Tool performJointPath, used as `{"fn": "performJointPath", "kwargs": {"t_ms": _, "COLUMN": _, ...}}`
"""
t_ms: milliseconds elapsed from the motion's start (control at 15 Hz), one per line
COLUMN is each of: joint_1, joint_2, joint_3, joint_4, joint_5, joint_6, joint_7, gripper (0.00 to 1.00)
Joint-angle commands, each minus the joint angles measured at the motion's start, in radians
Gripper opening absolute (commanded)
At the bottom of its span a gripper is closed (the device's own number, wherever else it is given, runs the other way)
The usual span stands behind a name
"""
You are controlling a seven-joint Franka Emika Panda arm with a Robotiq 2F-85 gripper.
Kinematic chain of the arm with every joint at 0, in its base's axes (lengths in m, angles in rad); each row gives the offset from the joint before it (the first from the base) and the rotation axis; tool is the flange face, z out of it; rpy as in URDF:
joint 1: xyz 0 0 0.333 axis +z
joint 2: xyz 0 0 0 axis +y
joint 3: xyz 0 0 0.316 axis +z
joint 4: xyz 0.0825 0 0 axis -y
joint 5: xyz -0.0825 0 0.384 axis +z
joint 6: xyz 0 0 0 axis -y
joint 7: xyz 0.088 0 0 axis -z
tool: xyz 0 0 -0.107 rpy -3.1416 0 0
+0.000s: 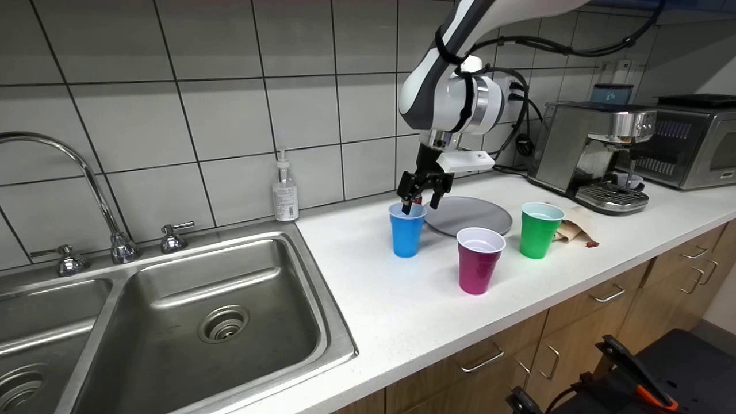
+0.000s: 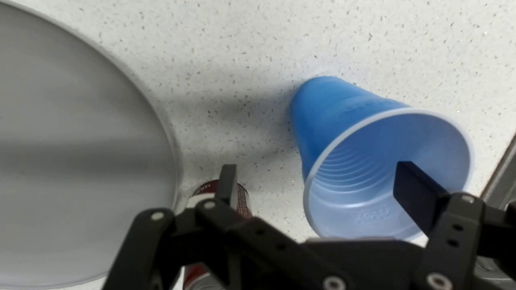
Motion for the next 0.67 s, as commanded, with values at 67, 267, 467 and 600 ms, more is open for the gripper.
{"fn": "performJointPath", "kwargs": {"t_ms": 67, "joint_1": -0.003, "joint_2": 0.025, "joint_3": 0.002, "joint_4": 0.038, "joint_5": -0.032, "joint_6": -0.006, "joint_7": 0.022, "gripper": 1.0}}
{"fn": "performJointPath", "kwargs": {"t_ms": 267, "joint_1": -0.01, "joint_2": 0.026, "joint_3": 0.011, "joint_4": 0.036, "joint_5": -0.024, "joint_6": 0.007, "joint_7": 0.007, "gripper": 0.65}}
{"fn": "performJointPath", "kwargs": {"t_ms": 467, "joint_1": -0.011, "joint_2": 0.021, "joint_3": 0.012, "joint_4": 0.032, "joint_5": -0.024, "joint_6": 0.005, "joint_7": 0.002, "gripper": 0.42}}
{"fn": "performJointPath", "kwargs": {"t_ms": 600, "joint_1": -0.011, "joint_2": 0.019, "joint_3": 0.012, "joint_4": 0.027, "joint_5": -0.026, "joint_6": 0.005, "joint_7": 0.001, "gripper": 0.27}}
